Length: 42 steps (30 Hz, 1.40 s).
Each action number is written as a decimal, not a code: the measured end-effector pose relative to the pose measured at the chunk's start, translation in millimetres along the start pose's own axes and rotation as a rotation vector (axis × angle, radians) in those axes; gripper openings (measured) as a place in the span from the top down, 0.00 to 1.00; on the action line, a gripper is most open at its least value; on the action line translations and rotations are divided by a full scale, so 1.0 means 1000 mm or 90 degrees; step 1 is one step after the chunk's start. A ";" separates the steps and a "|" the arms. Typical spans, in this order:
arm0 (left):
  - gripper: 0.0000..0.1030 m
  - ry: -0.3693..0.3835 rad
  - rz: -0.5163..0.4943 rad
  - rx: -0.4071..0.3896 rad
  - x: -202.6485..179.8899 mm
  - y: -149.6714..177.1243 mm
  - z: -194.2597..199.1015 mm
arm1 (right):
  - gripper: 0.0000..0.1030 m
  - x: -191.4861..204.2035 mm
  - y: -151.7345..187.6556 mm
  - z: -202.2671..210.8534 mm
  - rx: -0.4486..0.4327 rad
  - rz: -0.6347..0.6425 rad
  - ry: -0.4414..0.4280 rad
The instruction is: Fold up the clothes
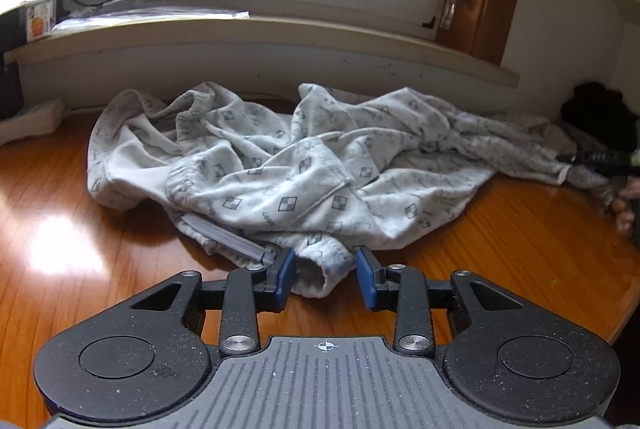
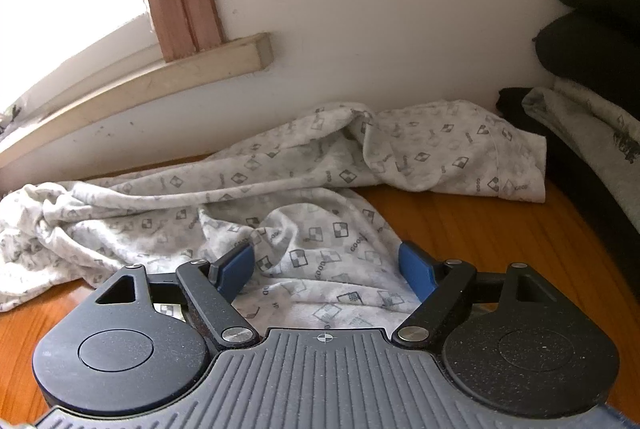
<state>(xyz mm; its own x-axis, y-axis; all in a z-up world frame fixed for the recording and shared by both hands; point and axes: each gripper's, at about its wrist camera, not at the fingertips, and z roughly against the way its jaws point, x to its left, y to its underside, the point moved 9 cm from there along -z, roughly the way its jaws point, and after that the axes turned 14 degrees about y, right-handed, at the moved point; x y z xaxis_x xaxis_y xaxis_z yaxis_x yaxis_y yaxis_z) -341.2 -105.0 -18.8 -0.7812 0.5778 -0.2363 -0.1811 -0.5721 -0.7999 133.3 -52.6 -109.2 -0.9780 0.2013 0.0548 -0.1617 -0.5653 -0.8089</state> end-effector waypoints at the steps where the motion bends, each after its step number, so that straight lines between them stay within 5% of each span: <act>1: 0.80 0.002 0.001 -0.004 0.001 -0.001 0.002 | 0.24 0.000 0.000 0.000 0.000 0.000 0.000; 3: 0.97 0.007 0.007 -0.014 0.005 -0.004 0.007 | 0.24 0.000 0.000 0.000 -0.001 -0.001 0.000; 6: 0.97 0.016 0.015 -0.028 0.009 -0.008 0.015 | 0.24 -0.001 0.000 0.001 -0.004 -0.004 0.002; 11: 0.97 -0.006 0.006 -0.062 0.027 -0.024 0.084 | 0.25 0.014 -0.008 0.015 -0.037 0.040 -0.015; 16: 0.97 -0.101 -0.027 -0.083 0.050 -0.038 0.186 | 0.25 0.043 -0.021 0.029 -0.046 0.058 -0.064; 20: 0.97 -0.187 0.019 -0.013 0.099 0.000 0.235 | 0.25 0.069 -0.016 0.027 -0.036 0.093 -0.085; 26: 0.95 -0.169 0.106 0.056 0.120 0.062 0.250 | 0.25 0.103 0.010 0.019 -0.013 0.157 -0.103; 32: 0.84 -0.178 0.096 0.072 0.120 0.053 0.262 | 0.24 0.103 0.016 0.015 -0.003 0.150 -0.116; 42: 0.84 -0.157 0.082 0.053 0.119 0.037 0.227 | 0.15 0.108 0.022 0.012 0.005 0.179 -0.098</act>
<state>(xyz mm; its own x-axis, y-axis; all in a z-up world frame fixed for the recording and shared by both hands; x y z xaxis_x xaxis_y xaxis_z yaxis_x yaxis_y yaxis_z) -576.4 -189.1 48.9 -0.9208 0.3441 -0.1834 -0.1118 -0.6835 -0.7213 22.6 -52.2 -113.9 -0.9928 -0.0869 -0.0821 0.1177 -0.5881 -0.8002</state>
